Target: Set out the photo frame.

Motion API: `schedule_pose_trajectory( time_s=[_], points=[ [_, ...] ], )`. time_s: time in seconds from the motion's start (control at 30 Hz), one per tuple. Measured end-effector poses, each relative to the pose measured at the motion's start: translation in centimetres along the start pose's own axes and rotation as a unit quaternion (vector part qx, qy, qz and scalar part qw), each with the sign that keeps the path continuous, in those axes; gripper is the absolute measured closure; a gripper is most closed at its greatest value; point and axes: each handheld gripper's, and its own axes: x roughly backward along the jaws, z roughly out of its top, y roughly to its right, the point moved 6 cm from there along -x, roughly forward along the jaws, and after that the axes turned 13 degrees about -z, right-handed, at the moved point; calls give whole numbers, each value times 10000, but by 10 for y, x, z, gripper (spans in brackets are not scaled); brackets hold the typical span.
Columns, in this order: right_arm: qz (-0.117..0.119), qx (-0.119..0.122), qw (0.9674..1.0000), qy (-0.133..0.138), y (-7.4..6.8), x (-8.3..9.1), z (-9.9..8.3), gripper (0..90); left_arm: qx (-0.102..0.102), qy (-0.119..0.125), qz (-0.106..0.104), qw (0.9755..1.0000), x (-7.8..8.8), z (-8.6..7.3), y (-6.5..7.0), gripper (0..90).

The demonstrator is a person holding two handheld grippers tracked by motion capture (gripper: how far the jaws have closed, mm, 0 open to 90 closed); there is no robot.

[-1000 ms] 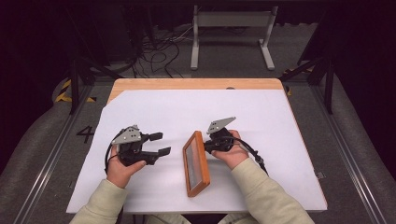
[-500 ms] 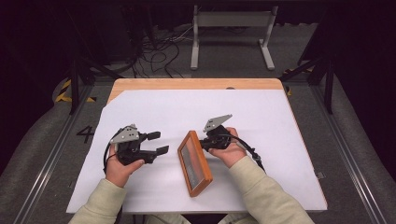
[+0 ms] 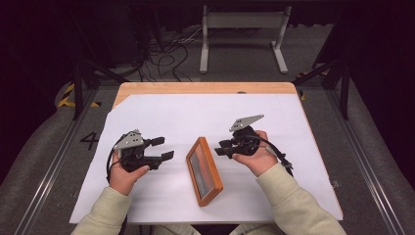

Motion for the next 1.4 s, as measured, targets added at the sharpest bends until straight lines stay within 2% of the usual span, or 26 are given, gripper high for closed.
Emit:
schedule_pose_trajectory(
  time_s=[0.07, 0.3, 0.5, 0.7, 0.77, 0.87, 1.07, 1.3, 1.4],
  points=[
    [-65, -138, 9998, -101, -3, 8, 4, 553, 16, 1, 28, 10000, 0, 0, -1, 307],
    [-24, -240, 9994, -242, -17, 22, 14, 507, 64, 2, 77, 10000, 0, -2, -3, 304],
    [76, -418, 9973, -596, -28, 22, 16, 427, 137, 3, 98, 9999, 0, -5, -5, 301],
    [176, -571, 9960, -665, -34, 19, 18, 394, 158, -16, 103, 9998, 0, -6, -6, 299],
    [310, -578, 9949, -766, -40, 15, 18, 366, 160, -15, 72, 9998, -1, -6, -6, 296],
    [343, -563, 9942, -849, -43, 13, 17, 356, 150, -17, 46, 9999, -1, -6, -5, 295],
    [397, -568, 9908, -1164, -52, 0, 13, 331, 120, -15, 17, 9999, -2, -6, -5, 293],
    [392, -561, 9895, -1276, -60, -13, 9, 341, 104, 17, -21, 9999, -2, -6, -4, 291],
    [401, -537, 9886, -1350, -63, -19, 7, 391, 114, 9, -18, 9999, -2, -7, -5, 291]
  ],
)
